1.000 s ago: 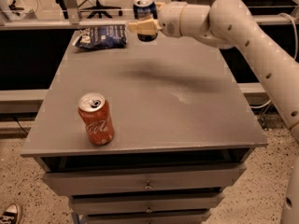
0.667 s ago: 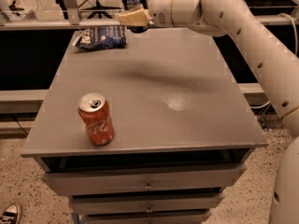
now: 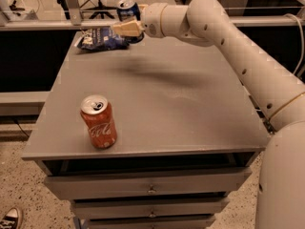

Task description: Move pepsi can near blue chip bag

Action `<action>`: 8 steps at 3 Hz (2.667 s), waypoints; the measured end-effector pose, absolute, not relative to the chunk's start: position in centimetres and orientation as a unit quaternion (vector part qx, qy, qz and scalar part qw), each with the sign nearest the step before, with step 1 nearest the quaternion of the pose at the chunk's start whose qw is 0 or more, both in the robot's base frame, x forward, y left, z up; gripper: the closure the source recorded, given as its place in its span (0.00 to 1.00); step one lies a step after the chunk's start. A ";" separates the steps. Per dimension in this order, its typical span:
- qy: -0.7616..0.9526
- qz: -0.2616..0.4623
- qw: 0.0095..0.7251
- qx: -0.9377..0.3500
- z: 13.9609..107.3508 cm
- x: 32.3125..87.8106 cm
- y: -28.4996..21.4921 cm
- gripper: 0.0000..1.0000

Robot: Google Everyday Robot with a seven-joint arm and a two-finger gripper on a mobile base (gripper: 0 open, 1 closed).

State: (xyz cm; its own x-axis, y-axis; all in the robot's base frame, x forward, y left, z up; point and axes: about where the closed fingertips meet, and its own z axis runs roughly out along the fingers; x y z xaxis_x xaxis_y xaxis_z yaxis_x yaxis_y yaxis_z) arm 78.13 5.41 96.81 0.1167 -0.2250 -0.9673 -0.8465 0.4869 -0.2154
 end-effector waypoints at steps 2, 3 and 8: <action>0.635 0.266 0.605 -0.399 92.5 81.6 6.2 1.00; 0.634 0.281 0.609 -0.385 90.9 83.0 6.0 0.87; 0.637 0.301 0.604 -0.373 89.2 85.5 4.6 0.00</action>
Offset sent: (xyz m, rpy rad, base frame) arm 0.0593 0.0007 -0.0713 0.0892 0.0829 -0.0866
